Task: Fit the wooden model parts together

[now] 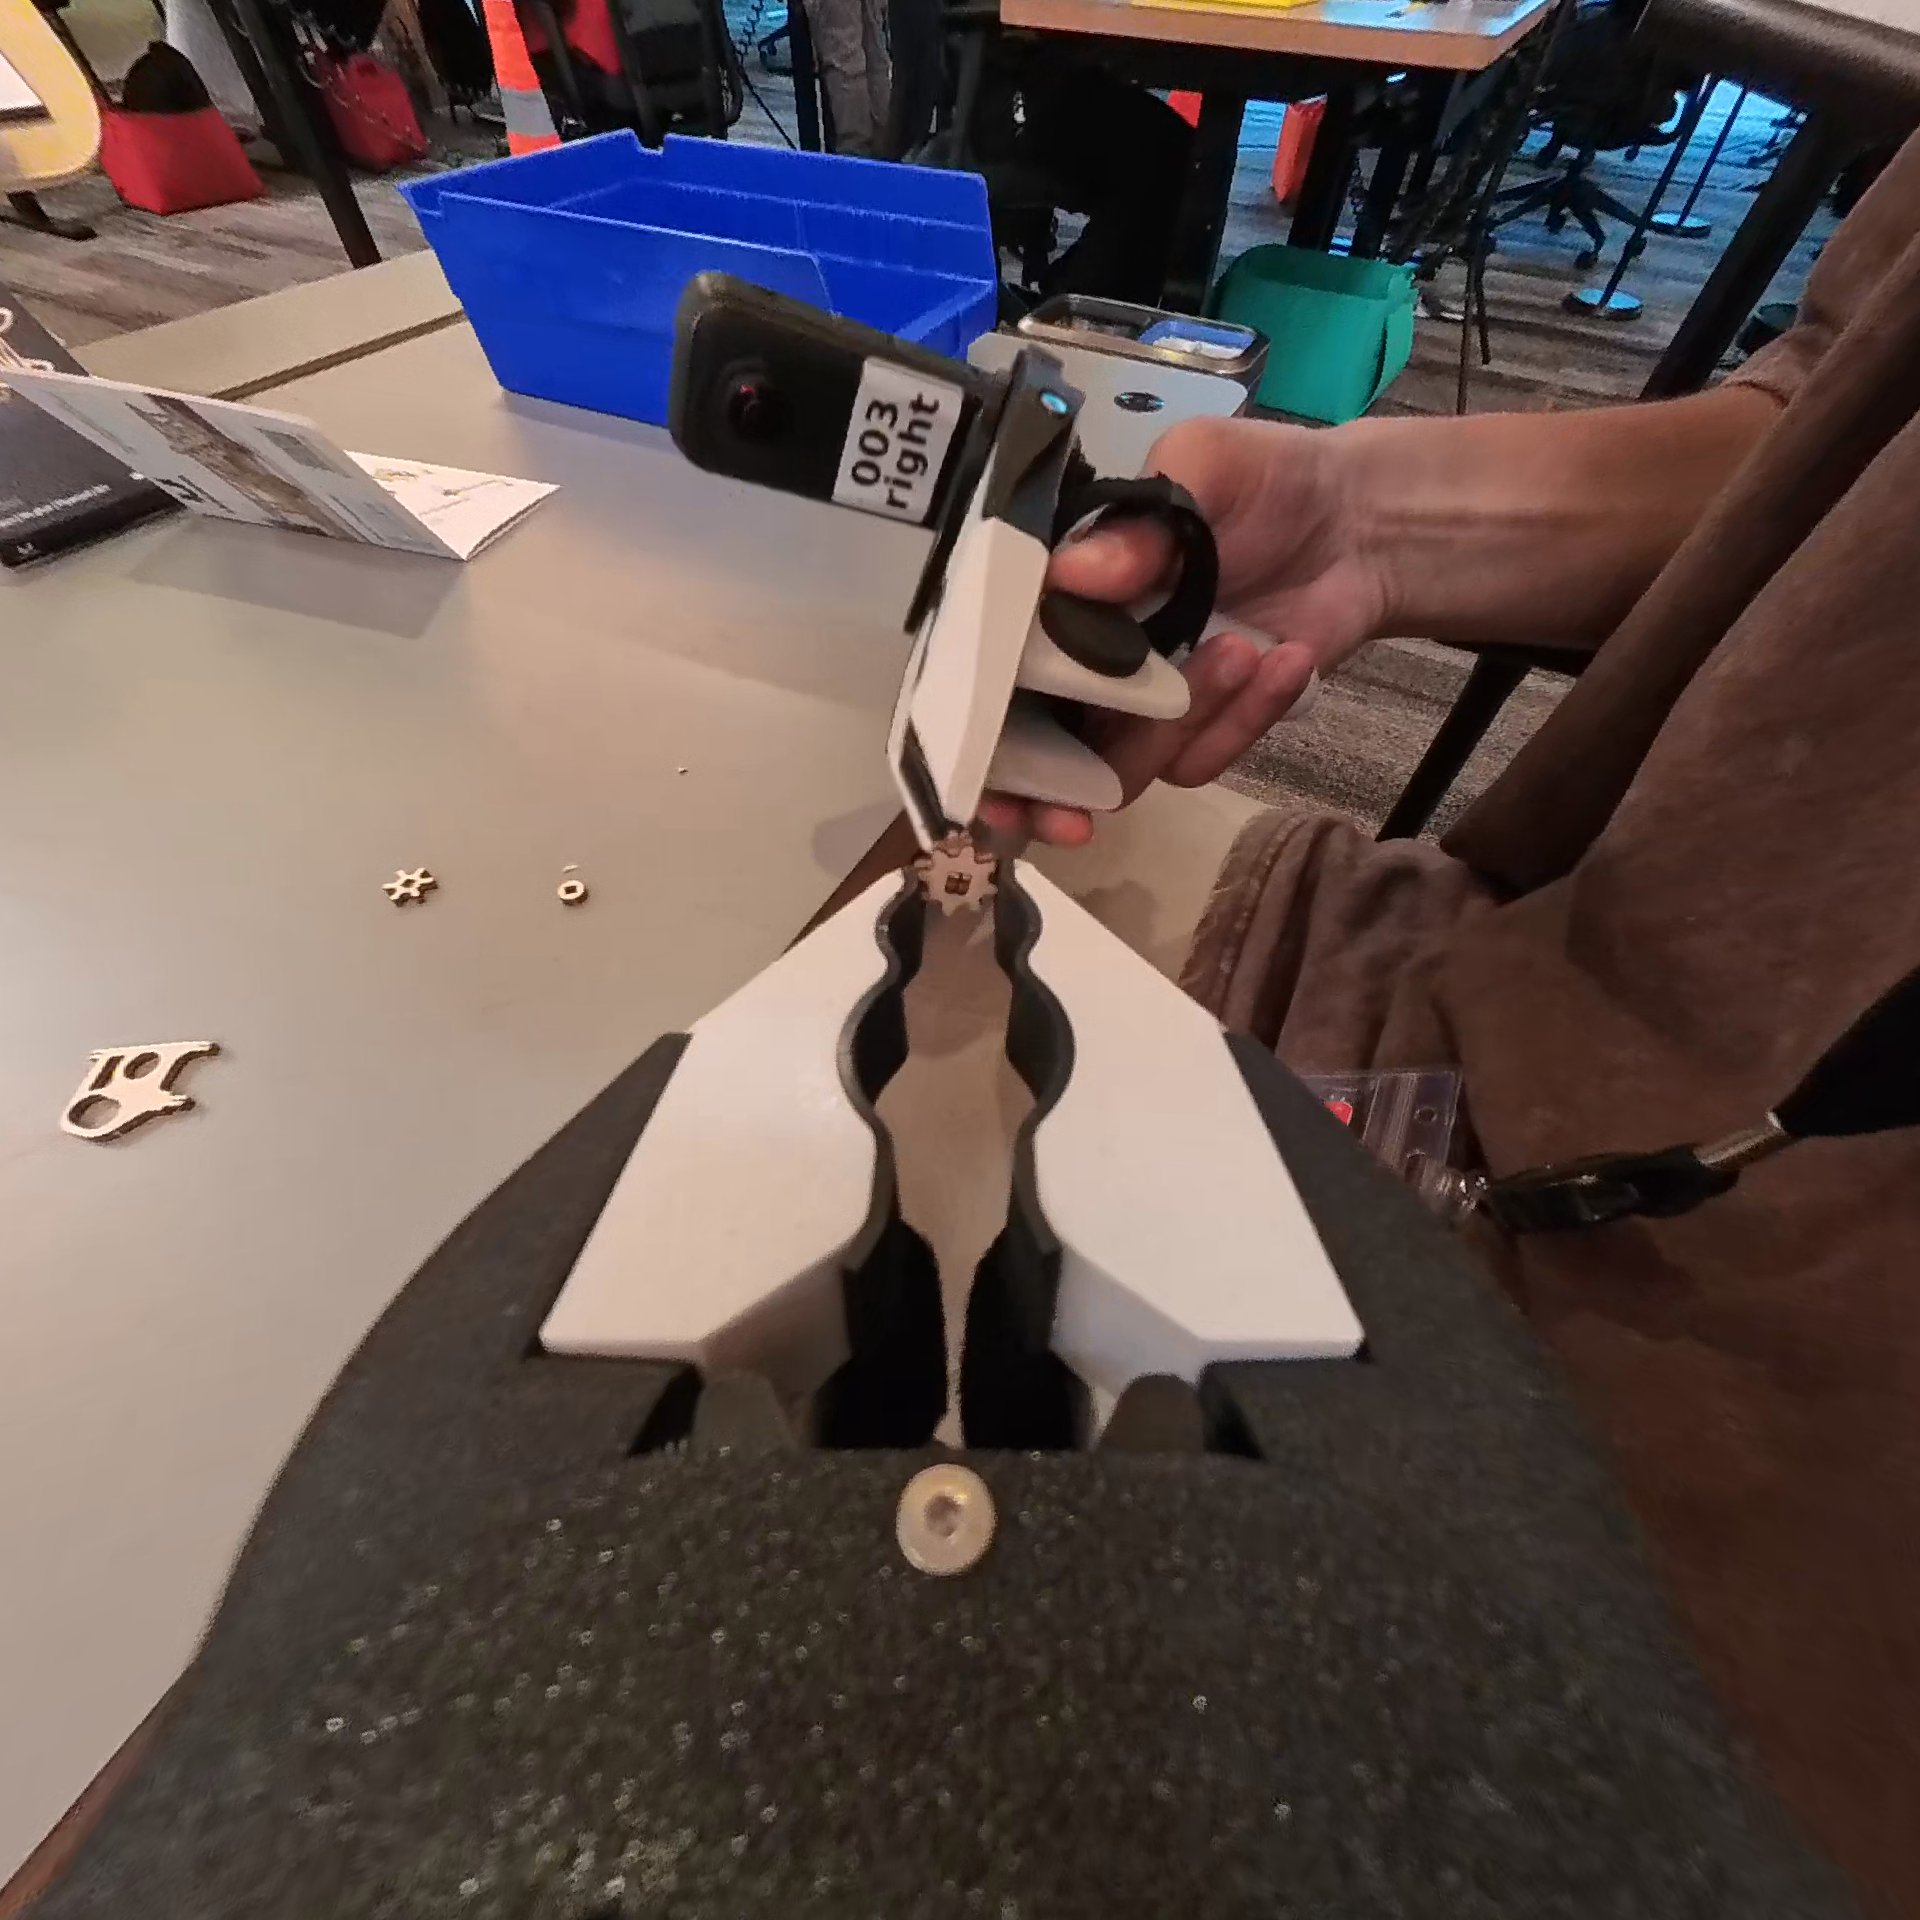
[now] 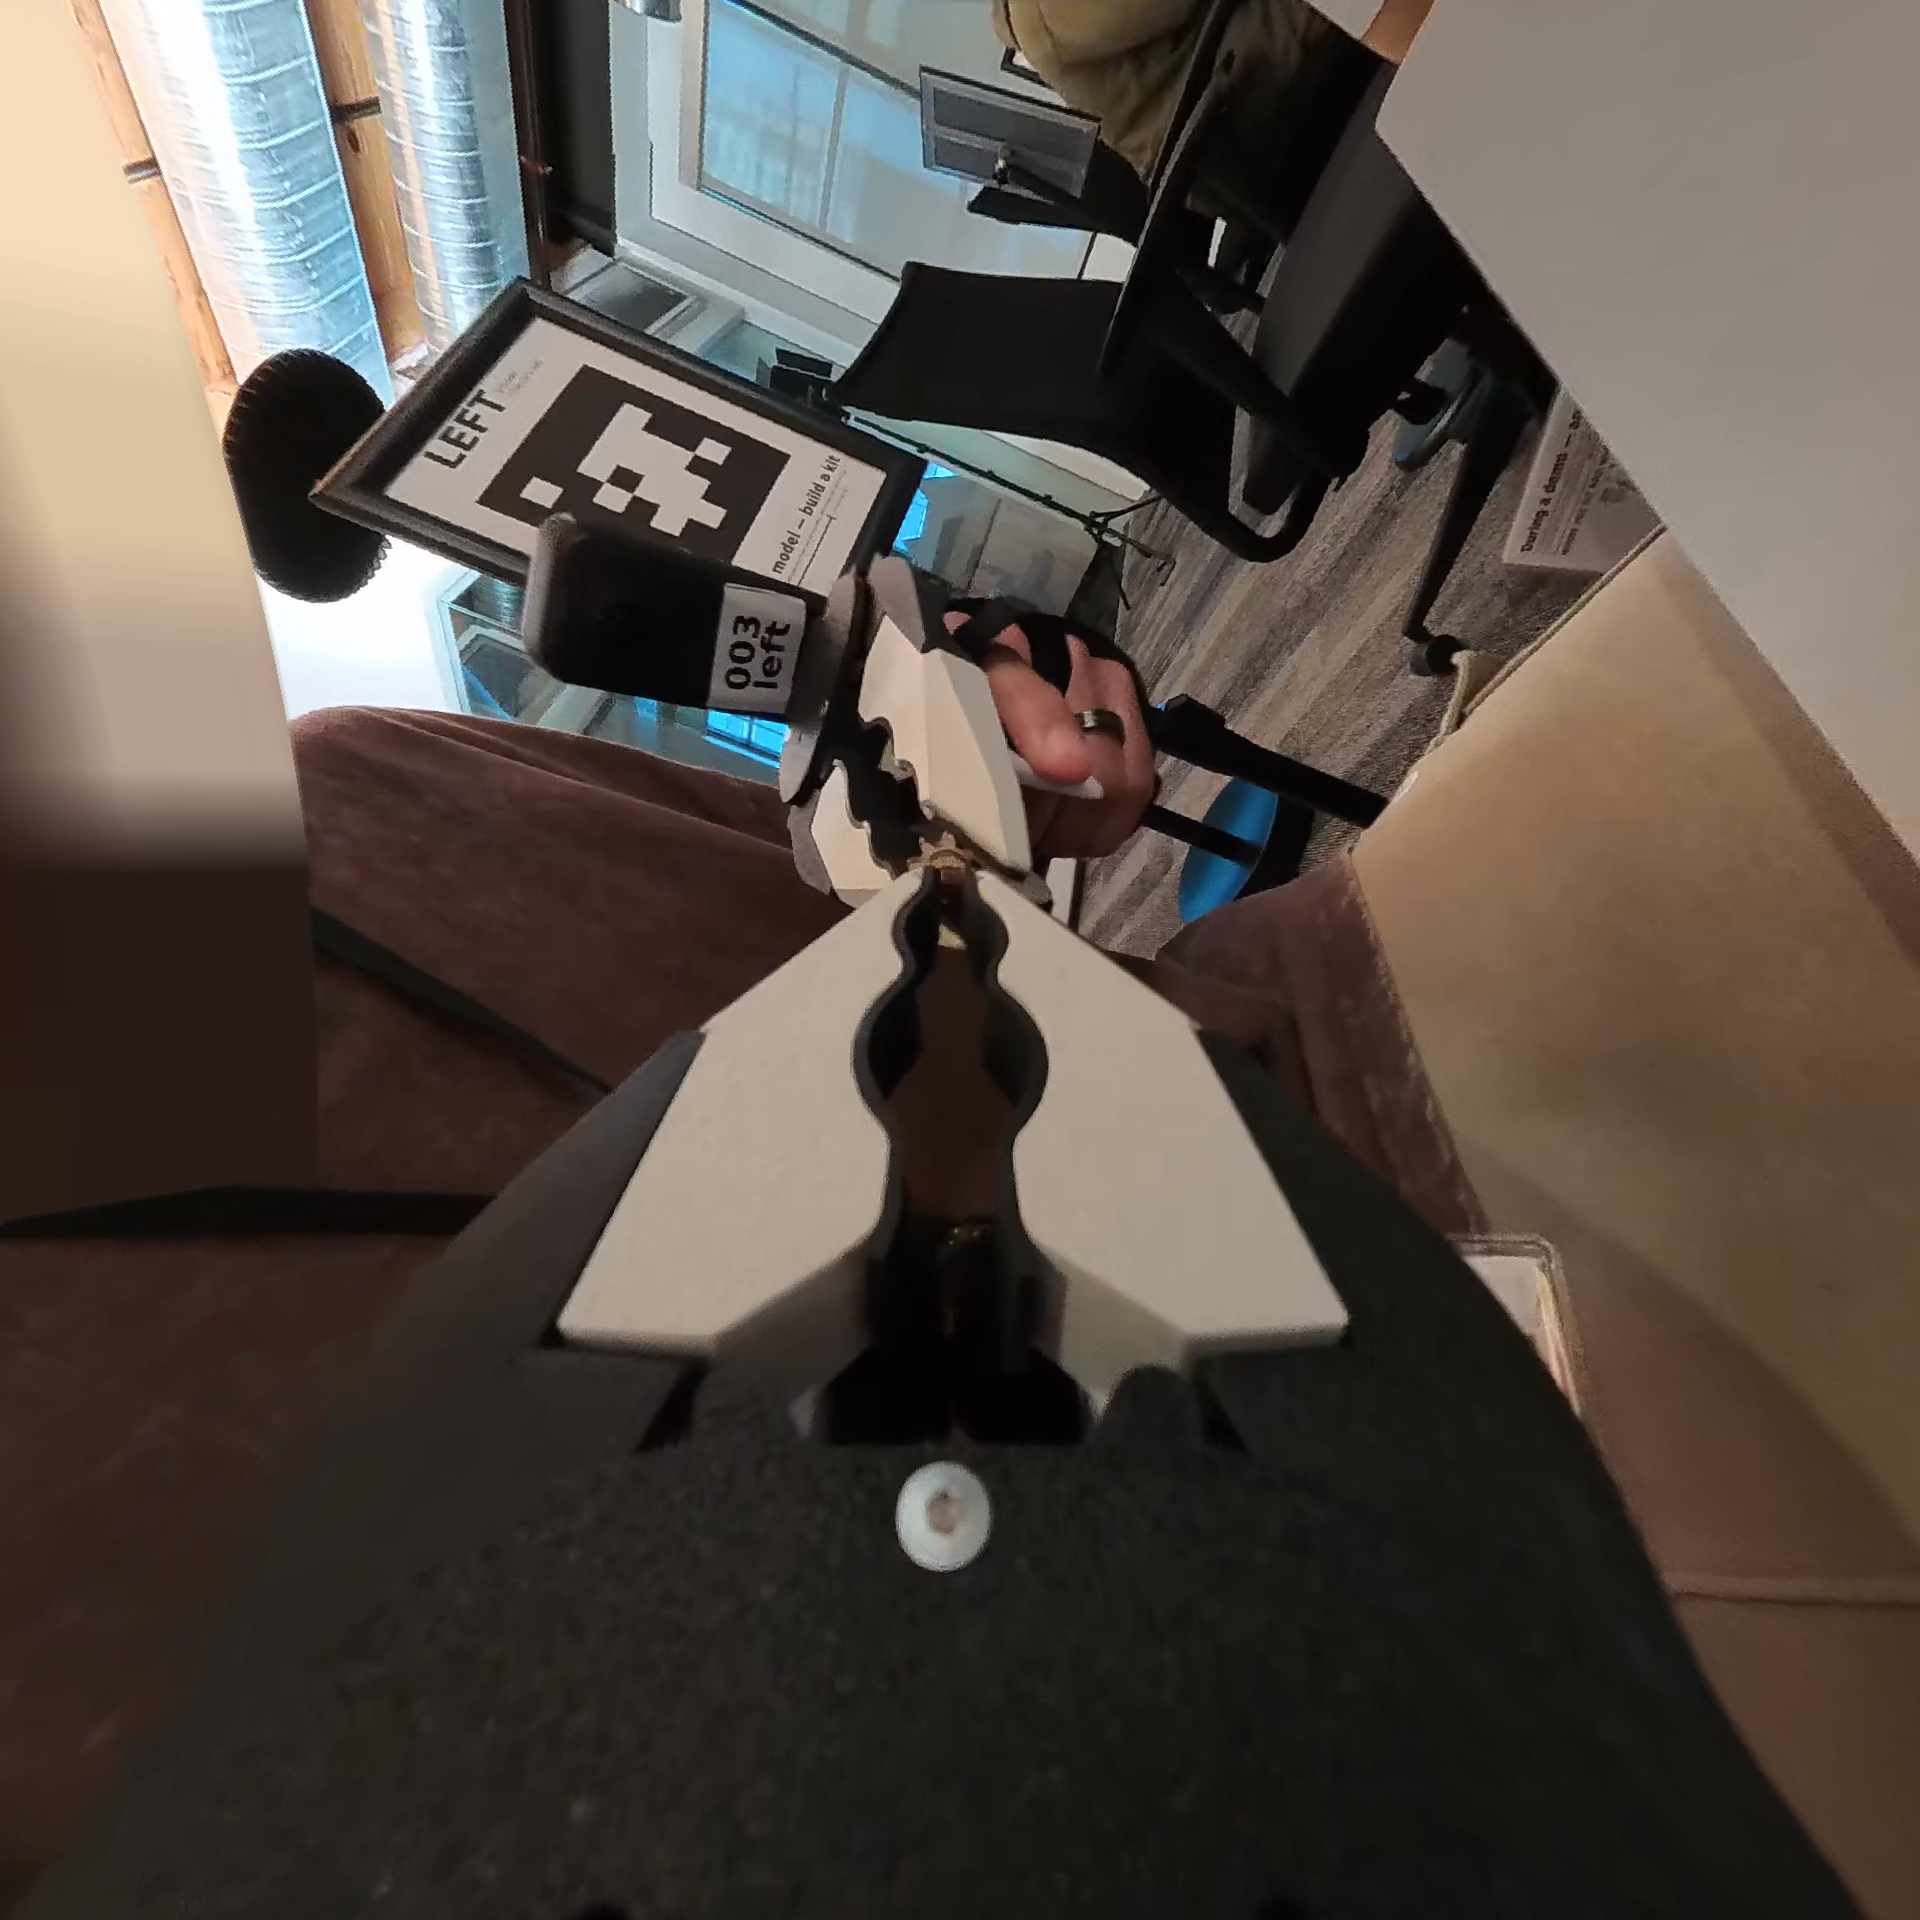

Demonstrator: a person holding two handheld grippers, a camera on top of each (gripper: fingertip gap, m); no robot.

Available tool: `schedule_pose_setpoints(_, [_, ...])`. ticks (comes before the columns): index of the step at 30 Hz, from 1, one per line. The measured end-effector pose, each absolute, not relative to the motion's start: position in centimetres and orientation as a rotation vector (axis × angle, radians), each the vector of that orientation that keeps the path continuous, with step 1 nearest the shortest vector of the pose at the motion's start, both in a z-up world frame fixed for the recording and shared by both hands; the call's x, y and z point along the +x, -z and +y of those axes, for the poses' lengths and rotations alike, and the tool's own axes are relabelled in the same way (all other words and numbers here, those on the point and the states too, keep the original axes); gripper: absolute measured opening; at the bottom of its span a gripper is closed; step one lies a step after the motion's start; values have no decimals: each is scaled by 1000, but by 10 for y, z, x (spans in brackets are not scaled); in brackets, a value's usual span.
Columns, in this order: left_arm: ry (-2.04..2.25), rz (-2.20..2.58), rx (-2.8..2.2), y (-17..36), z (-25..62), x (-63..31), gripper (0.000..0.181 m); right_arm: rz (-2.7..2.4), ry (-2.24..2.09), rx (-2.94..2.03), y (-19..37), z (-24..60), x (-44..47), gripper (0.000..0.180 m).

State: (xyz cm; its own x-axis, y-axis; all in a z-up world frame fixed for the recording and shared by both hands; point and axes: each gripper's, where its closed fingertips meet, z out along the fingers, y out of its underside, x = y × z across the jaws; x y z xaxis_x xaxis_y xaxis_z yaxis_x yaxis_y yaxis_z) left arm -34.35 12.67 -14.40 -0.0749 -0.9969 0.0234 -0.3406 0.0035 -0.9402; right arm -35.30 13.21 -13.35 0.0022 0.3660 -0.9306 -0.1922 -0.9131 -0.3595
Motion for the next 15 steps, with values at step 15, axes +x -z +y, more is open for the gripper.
schedule_pose_setpoints(15, [1202, 1477, -1479, 140, 123, -341, 11, -114, -2070, -1853, 128, 129, -354, 3])
